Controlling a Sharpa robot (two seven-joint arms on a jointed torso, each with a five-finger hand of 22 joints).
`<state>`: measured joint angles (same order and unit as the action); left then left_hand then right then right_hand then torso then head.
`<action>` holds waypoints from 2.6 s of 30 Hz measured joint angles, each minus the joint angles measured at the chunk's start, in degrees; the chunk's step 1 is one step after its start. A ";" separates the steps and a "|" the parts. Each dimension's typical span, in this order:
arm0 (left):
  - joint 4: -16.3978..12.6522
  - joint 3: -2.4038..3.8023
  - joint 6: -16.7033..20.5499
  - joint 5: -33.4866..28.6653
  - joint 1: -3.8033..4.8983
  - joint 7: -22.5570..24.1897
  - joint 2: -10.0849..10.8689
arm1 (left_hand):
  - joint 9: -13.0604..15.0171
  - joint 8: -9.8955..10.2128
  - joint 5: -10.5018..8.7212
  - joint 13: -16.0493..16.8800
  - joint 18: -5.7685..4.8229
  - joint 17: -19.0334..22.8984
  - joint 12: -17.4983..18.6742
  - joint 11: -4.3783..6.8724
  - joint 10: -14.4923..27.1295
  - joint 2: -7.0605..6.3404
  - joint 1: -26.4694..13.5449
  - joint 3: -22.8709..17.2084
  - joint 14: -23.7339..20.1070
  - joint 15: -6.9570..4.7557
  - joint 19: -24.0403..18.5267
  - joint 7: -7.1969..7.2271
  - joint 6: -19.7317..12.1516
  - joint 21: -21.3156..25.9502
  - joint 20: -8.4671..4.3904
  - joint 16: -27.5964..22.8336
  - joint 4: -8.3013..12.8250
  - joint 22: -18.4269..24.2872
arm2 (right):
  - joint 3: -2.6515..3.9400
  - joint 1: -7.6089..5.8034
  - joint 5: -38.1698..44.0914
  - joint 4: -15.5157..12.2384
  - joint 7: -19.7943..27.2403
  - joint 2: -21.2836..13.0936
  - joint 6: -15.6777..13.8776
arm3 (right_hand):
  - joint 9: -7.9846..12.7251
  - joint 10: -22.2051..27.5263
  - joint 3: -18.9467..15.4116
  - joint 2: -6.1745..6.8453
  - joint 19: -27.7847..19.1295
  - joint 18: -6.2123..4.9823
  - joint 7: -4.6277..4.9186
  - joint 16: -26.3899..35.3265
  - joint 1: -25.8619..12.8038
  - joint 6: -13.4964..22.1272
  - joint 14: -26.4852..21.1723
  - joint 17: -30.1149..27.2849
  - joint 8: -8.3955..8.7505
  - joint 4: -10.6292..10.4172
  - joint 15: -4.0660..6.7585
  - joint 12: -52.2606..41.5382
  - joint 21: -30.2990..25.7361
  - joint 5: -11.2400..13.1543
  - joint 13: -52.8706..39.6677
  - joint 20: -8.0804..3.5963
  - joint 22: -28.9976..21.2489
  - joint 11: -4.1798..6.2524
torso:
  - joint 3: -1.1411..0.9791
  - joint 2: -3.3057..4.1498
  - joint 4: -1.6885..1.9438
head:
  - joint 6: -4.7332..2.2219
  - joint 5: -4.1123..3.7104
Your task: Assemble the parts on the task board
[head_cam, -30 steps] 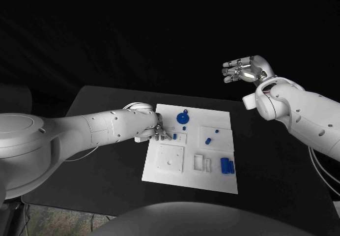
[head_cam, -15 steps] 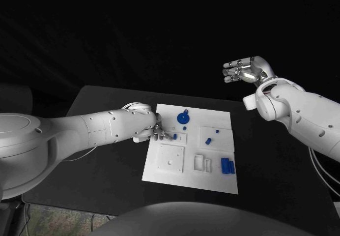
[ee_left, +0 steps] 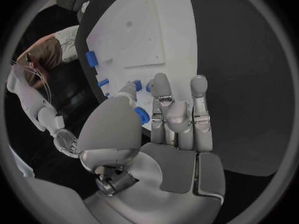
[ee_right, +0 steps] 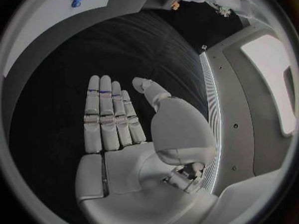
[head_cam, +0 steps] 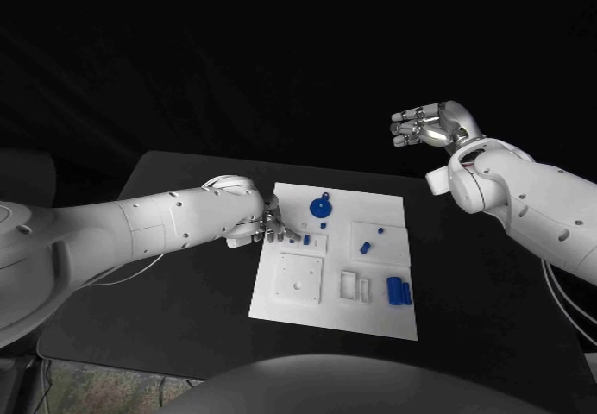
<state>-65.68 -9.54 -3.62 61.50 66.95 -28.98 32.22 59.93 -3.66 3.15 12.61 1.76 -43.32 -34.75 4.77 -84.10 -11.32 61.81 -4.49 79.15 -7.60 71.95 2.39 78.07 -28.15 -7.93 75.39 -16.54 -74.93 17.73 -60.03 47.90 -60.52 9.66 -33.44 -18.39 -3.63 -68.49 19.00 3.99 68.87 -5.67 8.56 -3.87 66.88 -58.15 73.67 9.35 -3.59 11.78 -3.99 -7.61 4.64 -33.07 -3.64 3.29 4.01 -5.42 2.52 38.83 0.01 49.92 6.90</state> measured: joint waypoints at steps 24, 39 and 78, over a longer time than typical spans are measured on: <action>2.30 -1.74 20.55 5.08 2.62 32.31 -4.62 | -52.80 -0.05 -0.32 -9.22 2.26 26.42 31.11 -10.12 19.53 9.33 18.56 -4.79 -7.55 7.52 -4.90 -7.71 -19.39 17.50 6.89 -34.64 23.50 9.85 | 0.00 0.04 0.00 0.44 0.01 0.17 0.26 | -0.02 0.51 2.99 0.30 -0.82 -0.02 0.00 0.00 -0.30 -0.43 -0.64 -3.21 0.00 -0.47 -0.64 3.45 -0.23 0.00 0.11 0.82 0.01 -0.52 | 0.03 0.08 -0.19 | -2.19 -1.26; 9.59 -4.05 20.76 20.23 0.53 36.24 -9.61 | -56.13 -0.05 0.16 -9.21 3.14 19.49 31.11 -9.28 22.18 8.56 18.95 -4.90 0.88 4.98 4.04 -7.09 -18.40 10.63 4.44 -19.45 23.79 1.71 | 0.00 0.04 0.00 -0.55 0.06 0.34 0.30 | -0.02 0.51 3.10 0.30 -0.81 -0.02 0.00 0.00 -0.29 -0.43 -0.63 -3.52 0.00 -0.57 -0.64 3.45 -0.23 0.00 0.10 0.81 0.01 -0.51 | 0.10 0.64 -0.65 | -2.91 -1.34; 15.38 -4.07 16.03 27.82 -1.51 36.52 -12.23 | -56.19 -0.06 2.22 -9.20 4.90 20.13 31.11 -8.33 20.22 8.08 18.01 -11.61 2.74 4.97 5.93 -7.05 -17.00 8.43 4.82 -12.86 23.33 -0.01 | 0.00 0.02 0.05 -1.56 0.03 0.33 0.32 | -0.01 0.71 3.15 0.30 -1.02 -0.02 -0.01 0.00 -0.29 -0.43 -0.63 -3.77 0.00 -0.63 -0.63 3.45 -0.22 0.00 0.09 1.02 0.02 -0.72 | 0.06 1.00 -0.80 | -2.70 -1.65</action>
<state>-50.29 -13.61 12.41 89.31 65.44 7.53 19.99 3.74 -3.72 5.37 3.41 6.66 -23.19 -3.63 -3.56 -63.89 -3.24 79.82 -16.10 81.90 -2.63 77.88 -4.66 61.07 -19.71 -3.11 62.53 6.79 -74.94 17.73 -60.00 47.95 -62.09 9.69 -33.11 -18.07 -3.63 -67.78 22.15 4.30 67.85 -5.69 8.55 -3.87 66.58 -58.57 73.04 5.58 -3.59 11.14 -4.62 -4.16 4.42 -33.07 -3.55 4.30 4.03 -6.14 2.58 39.83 -0.79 47.22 5.26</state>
